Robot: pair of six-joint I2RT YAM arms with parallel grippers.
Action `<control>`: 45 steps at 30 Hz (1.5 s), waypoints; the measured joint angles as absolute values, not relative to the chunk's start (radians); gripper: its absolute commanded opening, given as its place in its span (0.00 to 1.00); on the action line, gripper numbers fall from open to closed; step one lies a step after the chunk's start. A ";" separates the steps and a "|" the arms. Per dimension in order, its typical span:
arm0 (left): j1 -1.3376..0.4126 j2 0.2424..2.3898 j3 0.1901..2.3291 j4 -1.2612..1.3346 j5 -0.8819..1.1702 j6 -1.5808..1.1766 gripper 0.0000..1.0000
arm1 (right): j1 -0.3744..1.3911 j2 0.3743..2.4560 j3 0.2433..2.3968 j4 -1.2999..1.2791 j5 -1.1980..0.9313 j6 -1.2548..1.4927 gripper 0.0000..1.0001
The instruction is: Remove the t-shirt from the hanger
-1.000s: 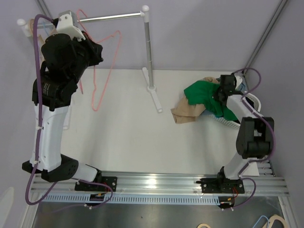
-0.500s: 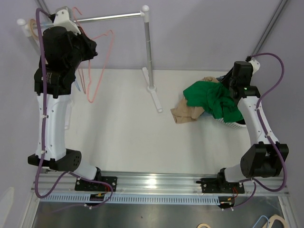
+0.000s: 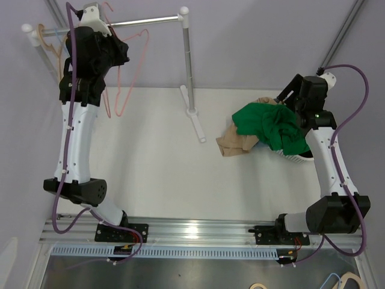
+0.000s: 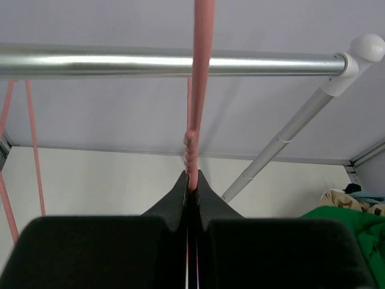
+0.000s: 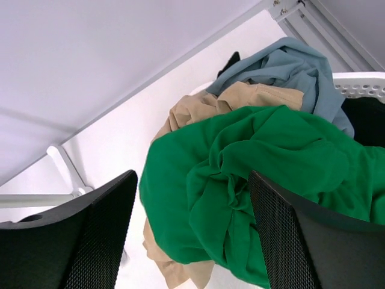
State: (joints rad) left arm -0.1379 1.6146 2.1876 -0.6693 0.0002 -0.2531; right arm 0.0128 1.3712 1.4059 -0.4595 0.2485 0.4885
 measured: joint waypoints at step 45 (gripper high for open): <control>-0.104 1.802 2.167 -0.496 -0.203 -0.255 0.24 | 0.073 1.204 1.311 -0.427 0.143 0.440 0.85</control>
State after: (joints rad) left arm -0.1040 1.8019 2.1666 -0.4961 -0.2028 -0.2550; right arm 0.0731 1.2041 1.3109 -0.4271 0.1432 0.4404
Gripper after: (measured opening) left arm 0.236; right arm 0.852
